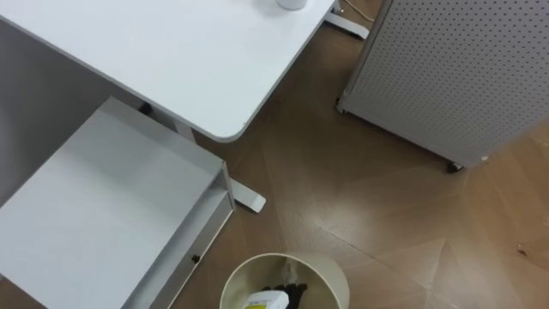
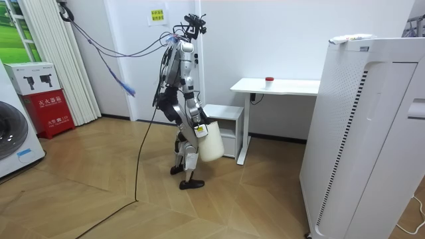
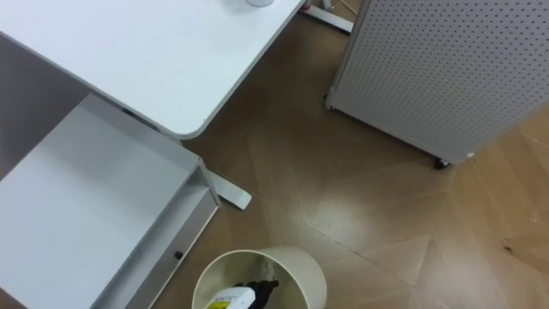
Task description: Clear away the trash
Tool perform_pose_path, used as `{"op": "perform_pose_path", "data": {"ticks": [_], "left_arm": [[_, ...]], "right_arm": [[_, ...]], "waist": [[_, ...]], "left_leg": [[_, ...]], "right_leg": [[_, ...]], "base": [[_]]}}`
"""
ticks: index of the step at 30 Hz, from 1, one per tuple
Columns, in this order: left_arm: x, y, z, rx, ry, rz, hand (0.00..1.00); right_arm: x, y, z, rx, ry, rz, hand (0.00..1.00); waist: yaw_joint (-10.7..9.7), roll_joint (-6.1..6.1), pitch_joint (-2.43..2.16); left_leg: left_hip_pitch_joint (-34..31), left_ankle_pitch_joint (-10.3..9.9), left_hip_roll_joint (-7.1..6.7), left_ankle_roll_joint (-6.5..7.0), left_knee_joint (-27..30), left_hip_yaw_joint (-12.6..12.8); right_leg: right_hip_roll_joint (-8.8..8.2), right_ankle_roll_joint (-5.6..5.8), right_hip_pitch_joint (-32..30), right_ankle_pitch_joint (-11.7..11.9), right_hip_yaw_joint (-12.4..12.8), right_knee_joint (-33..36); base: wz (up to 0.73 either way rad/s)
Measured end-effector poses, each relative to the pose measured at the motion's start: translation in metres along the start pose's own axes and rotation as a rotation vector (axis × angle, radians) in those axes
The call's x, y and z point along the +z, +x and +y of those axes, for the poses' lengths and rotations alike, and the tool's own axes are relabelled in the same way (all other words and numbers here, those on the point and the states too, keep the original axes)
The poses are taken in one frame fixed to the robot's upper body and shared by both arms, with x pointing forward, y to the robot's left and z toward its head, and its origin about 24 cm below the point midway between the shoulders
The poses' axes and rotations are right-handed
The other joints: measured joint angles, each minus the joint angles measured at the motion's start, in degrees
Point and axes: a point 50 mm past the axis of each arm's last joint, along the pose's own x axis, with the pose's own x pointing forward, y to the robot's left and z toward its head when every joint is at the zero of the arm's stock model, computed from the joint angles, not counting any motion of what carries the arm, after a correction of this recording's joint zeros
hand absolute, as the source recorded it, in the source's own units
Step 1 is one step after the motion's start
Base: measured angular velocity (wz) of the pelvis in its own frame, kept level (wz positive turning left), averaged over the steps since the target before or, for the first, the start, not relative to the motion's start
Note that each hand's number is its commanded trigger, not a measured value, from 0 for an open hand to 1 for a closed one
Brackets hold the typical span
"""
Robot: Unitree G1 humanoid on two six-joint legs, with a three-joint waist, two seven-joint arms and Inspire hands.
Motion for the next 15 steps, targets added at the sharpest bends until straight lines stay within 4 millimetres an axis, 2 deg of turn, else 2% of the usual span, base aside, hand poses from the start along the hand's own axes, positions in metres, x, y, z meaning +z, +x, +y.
{"op": "perform_pose_path", "data": {"ticks": [4,6,9,11,13,15], "left_arm": [[-0.007,-0.002,0.003,0.020,-0.060,0.028,0.00],[-0.014,-0.003,0.007,0.038,-0.090,0.043,0.00],[-0.022,-0.008,0.012,0.084,-0.129,0.042,0.00],[-0.022,-0.010,0.018,0.122,-0.145,0.023,0.00],[-0.020,-0.012,0.023,0.172,-0.178,0.008,0.00],[-0.014,-0.019,0.029,0.253,-0.231,-0.046,0.00]], "right_arm": [[-0.004,-0.002,-0.005,-0.013,-0.009,0.016,1.00],[-0.009,-0.005,-0.013,-0.027,-0.010,0.027,1.00],[-0.014,-0.008,-0.020,-0.049,0.030,0.028,1.00],[-0.020,-0.010,-0.024,-0.065,0.043,0.040,1.00],[-0.028,-0.014,-0.030,-0.084,0.058,0.056,1.00],[-0.039,-0.020,-0.035,-0.099,0.077,0.068,1.00]], "waist": [[0.10,0.56,0.16],[0.11,0.99,0.13],[0.16,1.42,-0.15],[0.13,1.52,-0.30],[0.24,1.75,-0.45],[0.20,1.93,-1.51]], "left_leg": [[3.28,0.07,-0.14,-0.13,-1.56,0.26],[6.04,0.28,-0.77,-0.40,-3.32,0.26],[9.63,0.53,-1.07,-0.69,-5.70,0.47],[11.84,0.74,-1.81,-0.81,-6.78,0.40],[14.25,0.91,-1.93,-0.82,-8.03,0.41],[16.75,0.96,-2.03,-0.91,-9.55,0.18]], "right_leg": [[0.11,0.05,3.00,-0.03,0.07,-1.19],[0.01,0.22,5.37,-0.14,0.15,-2.64],[0.00,0.31,8.59,-0.16,0.01,-4.08],[-0.07,0.57,10.52,-0.32,-0.01,-4.68],[0.05,0.70,12.98,-0.40,-0.11,-6.03],[0.03,0.88,15.81,-0.51,-0.96,-7.64]], "base": [[-0.02],[0.00],[-0.05],[0.00],[0.00],[0.07]]}}
